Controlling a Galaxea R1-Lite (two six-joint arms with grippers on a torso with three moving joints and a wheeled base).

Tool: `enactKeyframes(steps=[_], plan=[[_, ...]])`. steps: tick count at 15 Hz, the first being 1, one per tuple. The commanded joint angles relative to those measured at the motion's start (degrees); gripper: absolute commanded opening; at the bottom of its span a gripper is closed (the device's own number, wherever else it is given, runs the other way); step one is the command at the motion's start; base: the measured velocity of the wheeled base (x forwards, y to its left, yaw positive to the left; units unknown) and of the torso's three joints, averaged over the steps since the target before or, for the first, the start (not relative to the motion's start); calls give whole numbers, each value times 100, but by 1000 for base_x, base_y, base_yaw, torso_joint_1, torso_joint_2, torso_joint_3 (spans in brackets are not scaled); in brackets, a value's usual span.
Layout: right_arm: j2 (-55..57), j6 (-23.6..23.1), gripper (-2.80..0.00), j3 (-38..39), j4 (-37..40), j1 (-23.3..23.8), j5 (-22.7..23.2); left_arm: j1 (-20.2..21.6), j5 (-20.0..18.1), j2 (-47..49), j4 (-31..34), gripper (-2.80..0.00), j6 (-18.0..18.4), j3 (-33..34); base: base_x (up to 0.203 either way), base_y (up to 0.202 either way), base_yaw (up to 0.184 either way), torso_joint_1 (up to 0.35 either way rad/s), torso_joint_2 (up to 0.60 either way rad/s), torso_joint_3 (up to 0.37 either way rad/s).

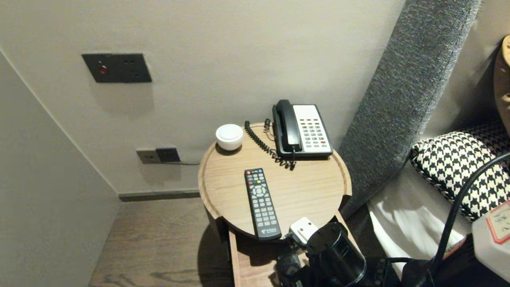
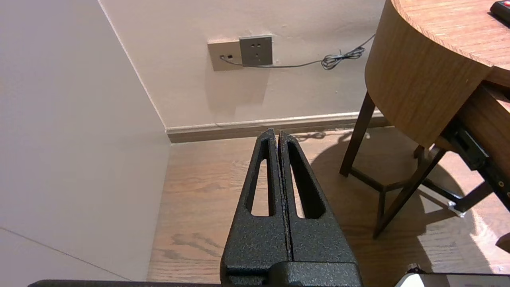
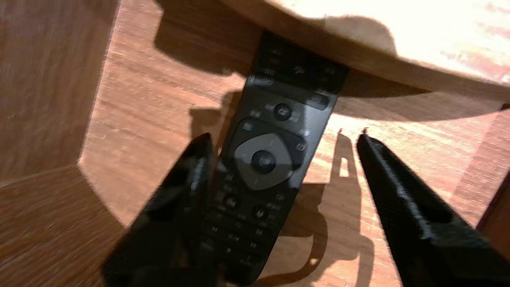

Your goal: Take the remote control out of the drawer one by one and place them on the table

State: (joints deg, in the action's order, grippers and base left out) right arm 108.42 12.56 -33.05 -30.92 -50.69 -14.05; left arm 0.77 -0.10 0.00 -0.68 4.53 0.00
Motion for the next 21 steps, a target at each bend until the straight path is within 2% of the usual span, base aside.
enactKeyframes(steps=[1, 6, 21], plan=[[131, -4, 0, -144, -11, -94, -171, 2, 1, -9, -2, -280, 4, 0, 0, 0, 0, 0, 0, 0], [384, 28, 0, -415, -8, -158, -379, 2, -1, -9, -2, -280, 4, 0, 0, 0, 0, 0, 0, 0], [724, 168, 0, -484, -11, -160, -396, 2, -5, -15, -2, -280, 4, 0, 0, 0, 0, 0, 0, 0]])
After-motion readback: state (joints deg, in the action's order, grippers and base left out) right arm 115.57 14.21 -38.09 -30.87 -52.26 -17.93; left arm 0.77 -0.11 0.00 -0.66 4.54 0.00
